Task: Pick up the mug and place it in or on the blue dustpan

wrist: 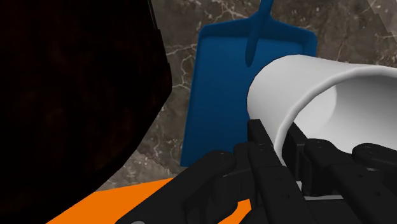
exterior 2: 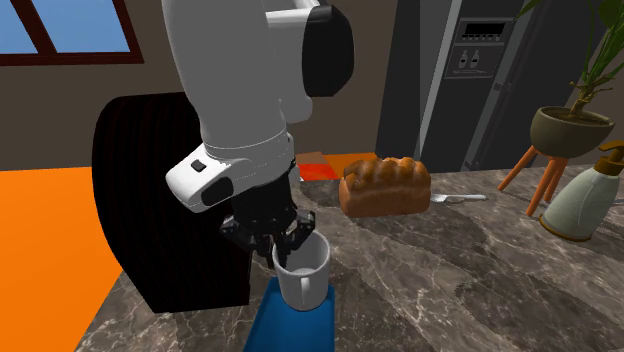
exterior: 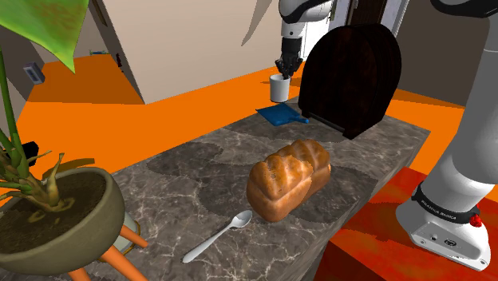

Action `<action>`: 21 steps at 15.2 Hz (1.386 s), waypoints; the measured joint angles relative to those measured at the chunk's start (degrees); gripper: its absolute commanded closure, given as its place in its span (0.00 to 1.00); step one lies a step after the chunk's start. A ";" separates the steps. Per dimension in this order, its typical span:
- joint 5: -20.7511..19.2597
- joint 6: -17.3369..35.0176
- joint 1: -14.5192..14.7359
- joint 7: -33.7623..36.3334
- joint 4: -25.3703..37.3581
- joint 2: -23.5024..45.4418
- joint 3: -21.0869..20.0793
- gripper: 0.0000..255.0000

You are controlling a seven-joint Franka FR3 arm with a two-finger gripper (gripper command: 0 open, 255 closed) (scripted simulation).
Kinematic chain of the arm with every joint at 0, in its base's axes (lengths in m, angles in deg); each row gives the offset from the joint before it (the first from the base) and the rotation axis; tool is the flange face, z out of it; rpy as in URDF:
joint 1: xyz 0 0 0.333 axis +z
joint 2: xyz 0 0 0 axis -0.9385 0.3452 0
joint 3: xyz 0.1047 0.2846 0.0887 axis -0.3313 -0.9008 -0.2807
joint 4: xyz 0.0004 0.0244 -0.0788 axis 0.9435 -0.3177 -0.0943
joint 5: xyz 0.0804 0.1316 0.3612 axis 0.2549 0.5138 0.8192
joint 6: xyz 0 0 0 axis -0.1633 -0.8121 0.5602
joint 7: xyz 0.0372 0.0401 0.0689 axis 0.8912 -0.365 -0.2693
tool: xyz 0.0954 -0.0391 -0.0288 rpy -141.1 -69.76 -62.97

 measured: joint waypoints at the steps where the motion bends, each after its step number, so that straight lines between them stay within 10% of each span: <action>1: 0.01 0.11 0.00 -0.01 -0.08 0.01 0.00 1.00; 5: 0.01 0.23 -0.01 -0.04 -0.17 0.02 0.00 1.00; 6: 0.01 0.23 -0.01 -0.04 -0.18 0.02 0.00 0.00; 21: -0.20 -6.84 -0.39 0.18 6.50 -0.41 0.25 0.00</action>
